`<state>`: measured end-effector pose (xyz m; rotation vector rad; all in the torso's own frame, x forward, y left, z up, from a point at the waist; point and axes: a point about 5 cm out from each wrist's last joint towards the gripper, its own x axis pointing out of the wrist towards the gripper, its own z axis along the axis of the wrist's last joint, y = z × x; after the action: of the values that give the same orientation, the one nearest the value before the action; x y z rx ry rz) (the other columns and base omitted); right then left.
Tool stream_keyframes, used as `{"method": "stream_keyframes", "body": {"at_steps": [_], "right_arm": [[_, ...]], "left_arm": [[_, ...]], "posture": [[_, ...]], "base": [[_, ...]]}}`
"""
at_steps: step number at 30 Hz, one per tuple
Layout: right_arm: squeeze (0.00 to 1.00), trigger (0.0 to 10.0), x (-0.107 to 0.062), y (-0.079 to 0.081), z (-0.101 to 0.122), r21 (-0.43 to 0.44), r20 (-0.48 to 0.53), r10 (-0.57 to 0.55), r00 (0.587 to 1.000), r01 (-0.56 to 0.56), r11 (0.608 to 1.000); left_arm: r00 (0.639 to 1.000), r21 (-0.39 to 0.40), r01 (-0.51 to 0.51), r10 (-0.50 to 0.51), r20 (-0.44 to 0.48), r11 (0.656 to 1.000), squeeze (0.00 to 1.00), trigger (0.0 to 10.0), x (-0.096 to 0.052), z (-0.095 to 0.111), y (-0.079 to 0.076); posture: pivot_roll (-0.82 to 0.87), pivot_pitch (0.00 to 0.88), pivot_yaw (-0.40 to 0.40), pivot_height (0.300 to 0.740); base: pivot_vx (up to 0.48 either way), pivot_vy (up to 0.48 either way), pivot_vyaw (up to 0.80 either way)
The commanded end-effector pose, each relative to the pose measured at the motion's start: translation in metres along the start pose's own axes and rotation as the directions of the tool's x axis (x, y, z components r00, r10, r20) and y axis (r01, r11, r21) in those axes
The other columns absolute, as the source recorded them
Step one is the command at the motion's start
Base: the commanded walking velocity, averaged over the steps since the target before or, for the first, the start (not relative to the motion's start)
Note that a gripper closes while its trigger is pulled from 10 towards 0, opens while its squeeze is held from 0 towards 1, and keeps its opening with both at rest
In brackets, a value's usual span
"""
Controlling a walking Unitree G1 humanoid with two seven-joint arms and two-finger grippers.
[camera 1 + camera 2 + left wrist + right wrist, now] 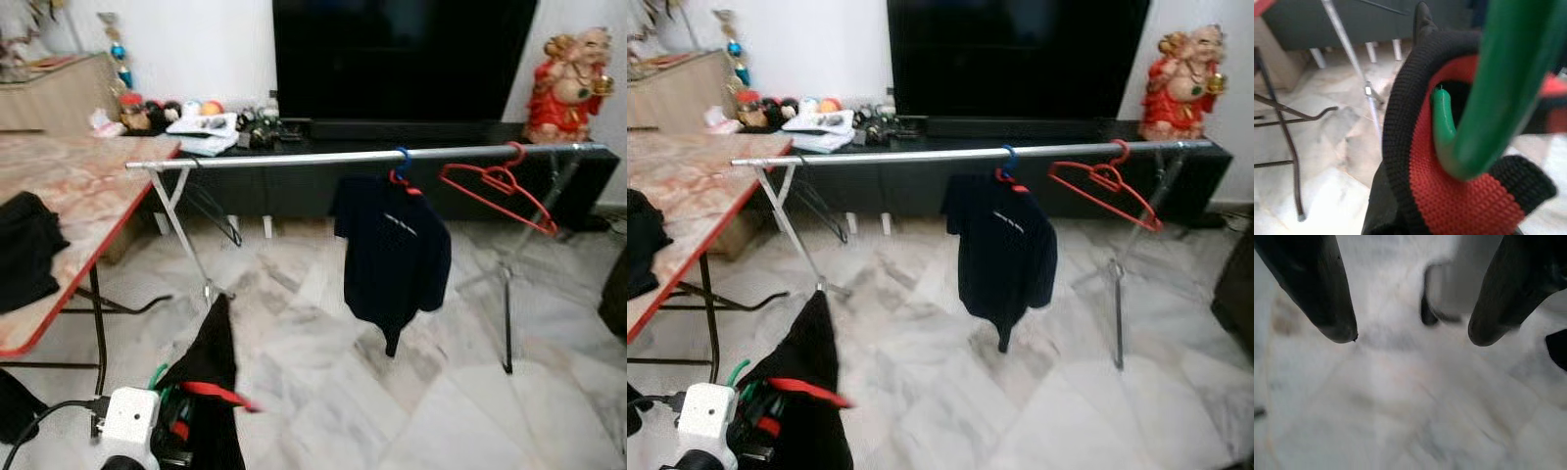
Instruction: Hang hanger
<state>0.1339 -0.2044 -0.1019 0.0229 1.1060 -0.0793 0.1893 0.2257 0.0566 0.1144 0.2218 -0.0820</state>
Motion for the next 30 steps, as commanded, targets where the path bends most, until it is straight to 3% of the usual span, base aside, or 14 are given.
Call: {"method": "stream_keyframes", "body": {"at_steps": [1, 30], "right_arm": [[0.0, 10.0, 0.001, 0.012, 0.003, 0.004, 0.009, 0.027, 1.0, -0.027, 1.0], [0.0, 10.0, 0.003, 0.006, 0.022, -0.004, 0.044, 0.019, 0.999, -0.019, 1.0]], "left_arm": [[1.0, 0.004, -0.022, 0.022, 0.005, 1.0, 0.0, 10.0, -0.002, 0.002, 0.007], [0.998, -0.011, -0.064, 0.064, 0.016, 0.998, 0.0, 10.0, -0.005, 0.009, 0.01]], "posture": [[0.04, 0.0, 0.023, 0.721], [0.05, 0.036, 0.004, 0.721]], "base": [[0.431, 0.0, 0.0], [0.432, 0.0, 0.0]]}}
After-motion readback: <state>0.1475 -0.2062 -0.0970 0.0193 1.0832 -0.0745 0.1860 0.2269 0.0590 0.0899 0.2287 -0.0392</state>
